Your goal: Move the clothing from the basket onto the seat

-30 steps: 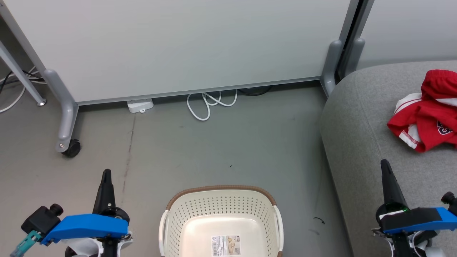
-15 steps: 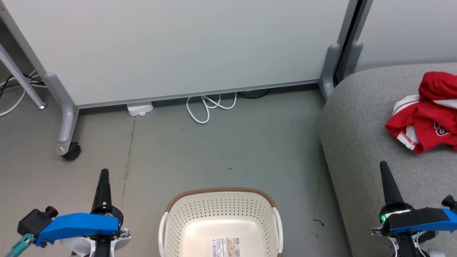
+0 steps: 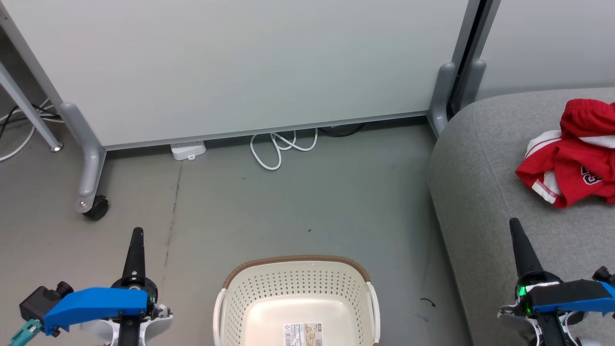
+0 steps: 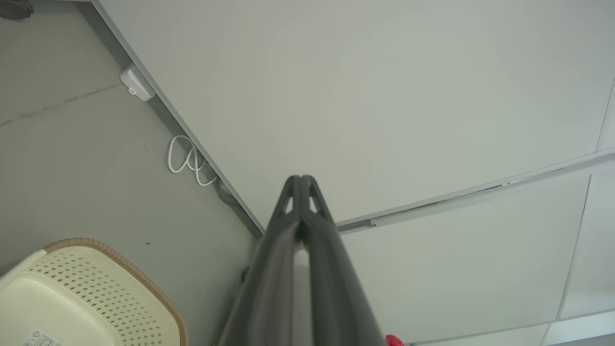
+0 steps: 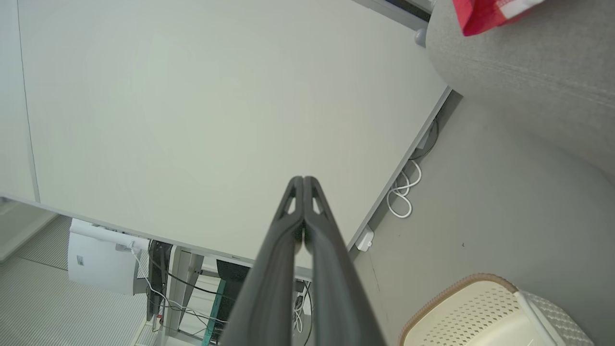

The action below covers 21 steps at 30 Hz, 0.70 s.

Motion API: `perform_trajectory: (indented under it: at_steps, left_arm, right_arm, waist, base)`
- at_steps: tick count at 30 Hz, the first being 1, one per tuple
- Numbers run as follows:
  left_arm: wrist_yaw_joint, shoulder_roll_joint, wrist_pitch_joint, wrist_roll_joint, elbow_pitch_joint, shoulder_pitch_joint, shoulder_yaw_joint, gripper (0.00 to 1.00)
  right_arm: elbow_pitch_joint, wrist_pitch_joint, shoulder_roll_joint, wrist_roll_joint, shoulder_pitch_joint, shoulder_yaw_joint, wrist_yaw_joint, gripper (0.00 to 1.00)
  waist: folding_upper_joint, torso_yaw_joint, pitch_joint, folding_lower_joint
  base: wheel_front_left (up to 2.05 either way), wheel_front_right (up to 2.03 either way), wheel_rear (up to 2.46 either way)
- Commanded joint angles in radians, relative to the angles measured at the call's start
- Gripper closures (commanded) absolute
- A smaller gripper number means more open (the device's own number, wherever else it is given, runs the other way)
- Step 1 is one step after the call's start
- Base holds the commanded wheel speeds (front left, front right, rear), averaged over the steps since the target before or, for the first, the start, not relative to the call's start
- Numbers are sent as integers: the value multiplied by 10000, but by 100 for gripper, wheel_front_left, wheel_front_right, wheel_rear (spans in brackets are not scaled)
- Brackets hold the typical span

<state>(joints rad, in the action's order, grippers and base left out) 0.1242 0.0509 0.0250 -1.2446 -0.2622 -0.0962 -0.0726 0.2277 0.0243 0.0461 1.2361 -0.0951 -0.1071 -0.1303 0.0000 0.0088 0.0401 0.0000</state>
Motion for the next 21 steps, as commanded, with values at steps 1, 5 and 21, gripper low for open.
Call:
perform_trajectory:
  at_steps: [1, 5, 21]
  left_arm:
    - [75, 8, 46, -183, 105, -178, -54, 100]
    - [79, 5, 137, -558, 117, -179, -92, 100]
    - [94, -1, 478, -1927, 152, -176, -257, 100]
  right_arm:
    - [-33, 34, 56, 208, -156, -28, -5, 100]
    - [-12, 130, 57, 582, -159, -35, -6, 100]
    - [71, 481, 62, 1978, -170, -55, -6, 100]
  waist:
    - [0, -1, -7, 0]
    - [0, -9, -39, 0]
    - [0, -40, -169, 0]
  base:
    - [0, 0, 0]
    - [0, 0, 0]
    - [0, 0, 0]
